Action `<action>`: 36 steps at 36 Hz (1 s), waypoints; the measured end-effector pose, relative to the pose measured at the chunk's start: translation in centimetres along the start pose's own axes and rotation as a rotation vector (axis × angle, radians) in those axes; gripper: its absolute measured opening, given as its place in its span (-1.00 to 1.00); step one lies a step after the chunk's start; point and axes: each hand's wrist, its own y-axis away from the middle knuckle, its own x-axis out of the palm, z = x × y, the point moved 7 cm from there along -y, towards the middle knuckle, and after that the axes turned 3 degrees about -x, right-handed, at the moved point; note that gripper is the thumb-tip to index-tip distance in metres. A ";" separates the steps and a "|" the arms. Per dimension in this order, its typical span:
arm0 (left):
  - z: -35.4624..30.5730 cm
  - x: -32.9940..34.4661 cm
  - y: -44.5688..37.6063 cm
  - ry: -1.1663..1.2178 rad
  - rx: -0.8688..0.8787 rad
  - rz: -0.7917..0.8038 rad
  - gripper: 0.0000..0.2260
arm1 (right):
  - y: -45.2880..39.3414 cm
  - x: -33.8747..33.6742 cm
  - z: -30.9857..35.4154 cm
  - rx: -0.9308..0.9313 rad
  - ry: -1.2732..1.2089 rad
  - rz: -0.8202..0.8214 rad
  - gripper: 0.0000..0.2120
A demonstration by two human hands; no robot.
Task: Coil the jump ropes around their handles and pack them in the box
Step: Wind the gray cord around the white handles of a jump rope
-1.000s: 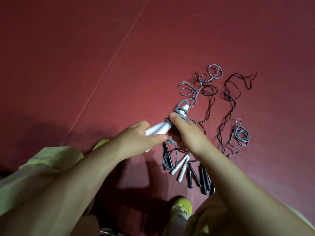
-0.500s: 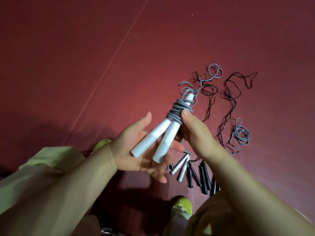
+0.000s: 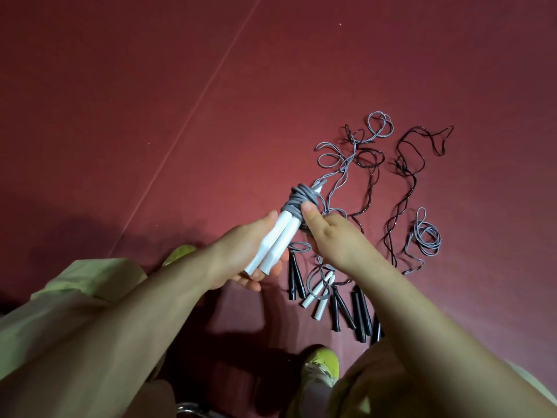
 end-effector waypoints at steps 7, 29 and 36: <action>-0.5 -2.4 -0.6 -0.386 0.133 -0.325 -0.49 | 0.0 1.0 -0.5 0.060 -0.240 0.081 -0.32; -0.9 2.3 2.1 0.236 0.065 0.455 -0.38 | 0.2 -0.1 1.8 -0.064 -0.841 0.031 -0.64; -1.0 4.5 3.2 0.450 0.115 0.888 -0.33 | 1.0 0.0 3.3 -0.163 -0.996 0.161 -0.69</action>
